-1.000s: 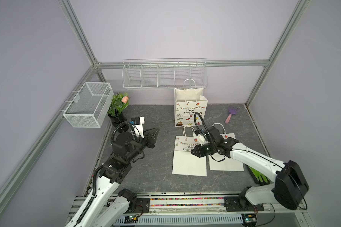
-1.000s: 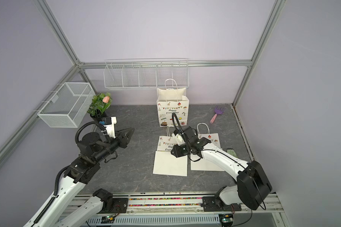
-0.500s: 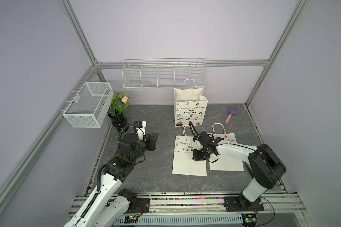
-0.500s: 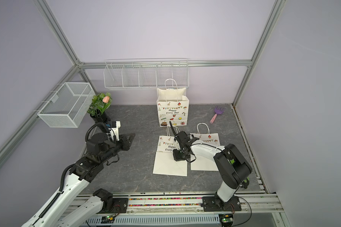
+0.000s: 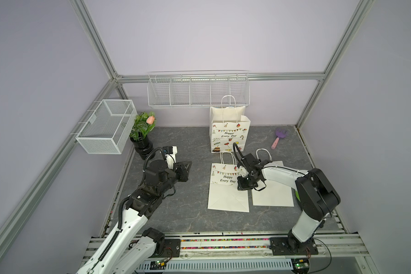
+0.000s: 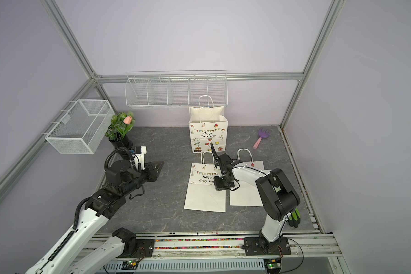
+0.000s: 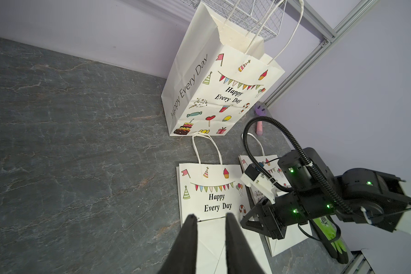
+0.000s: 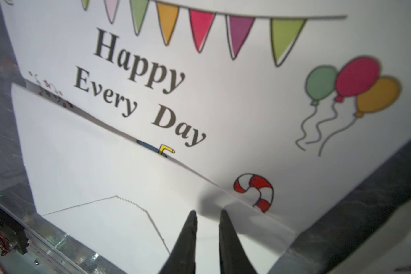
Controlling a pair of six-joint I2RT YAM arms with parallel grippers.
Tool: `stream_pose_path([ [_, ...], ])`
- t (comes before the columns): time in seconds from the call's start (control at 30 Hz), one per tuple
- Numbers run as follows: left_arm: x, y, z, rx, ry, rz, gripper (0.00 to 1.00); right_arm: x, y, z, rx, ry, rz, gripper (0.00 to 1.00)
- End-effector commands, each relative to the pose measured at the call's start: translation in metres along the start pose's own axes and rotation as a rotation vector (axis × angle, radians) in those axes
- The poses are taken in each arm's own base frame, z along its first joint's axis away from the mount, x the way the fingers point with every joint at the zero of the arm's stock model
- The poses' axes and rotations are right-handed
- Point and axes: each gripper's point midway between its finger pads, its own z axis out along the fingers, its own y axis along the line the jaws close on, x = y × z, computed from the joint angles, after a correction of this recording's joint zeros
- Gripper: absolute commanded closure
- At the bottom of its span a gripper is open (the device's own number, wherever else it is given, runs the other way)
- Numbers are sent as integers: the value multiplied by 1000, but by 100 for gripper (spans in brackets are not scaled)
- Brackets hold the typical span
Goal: Put away the paper bag
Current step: Place the paper bag at the center of the board.
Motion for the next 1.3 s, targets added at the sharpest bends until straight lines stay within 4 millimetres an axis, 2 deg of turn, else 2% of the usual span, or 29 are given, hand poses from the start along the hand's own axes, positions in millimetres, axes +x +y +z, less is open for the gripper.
stream_pose_path([
  [0.0,5,-3,0,17,33,-15,72,13,-21,2,103,65,-27,80],
  [0.13,24,-4,6,45,108,-25,65,7,-28,-3,134,39,-32,80],
  [0.27,39,-2,12,62,166,-31,63,-2,-30,-12,162,3,-50,80],
  [0.4,37,-3,17,64,166,-33,62,-12,-9,-30,88,-74,-72,80],
  [0.53,33,-5,23,64,168,-34,62,-22,19,-72,-8,-191,-88,76],
  [0.67,28,-5,27,58,165,-17,61,-32,48,-131,-115,-374,-126,57],
  [0.8,18,-4,32,33,152,22,61,-39,61,-176,-166,-539,-197,36],
  [0.9,2,-5,38,12,128,56,57,-51,50,-195,-100,-644,-234,18],
  [0.97,-13,-5,43,-14,93,82,44,-65,37,-205,-64,-698,-234,4],
  [1.0,-20,-4,45,-31,74,92,37,-72,32,-209,-53,-715,-230,1],
  [1.07,-39,-1,50,-68,10,116,25,-91,19,-216,-45,-758,-212,8],
  [1.17,-61,5,60,-113,-94,140,19,-118,0,-227,-32,-832,-179,11],
  [1.27,-74,2,76,-82,-180,185,17,-141,-14,-235,-47,-891,-168,11],
])
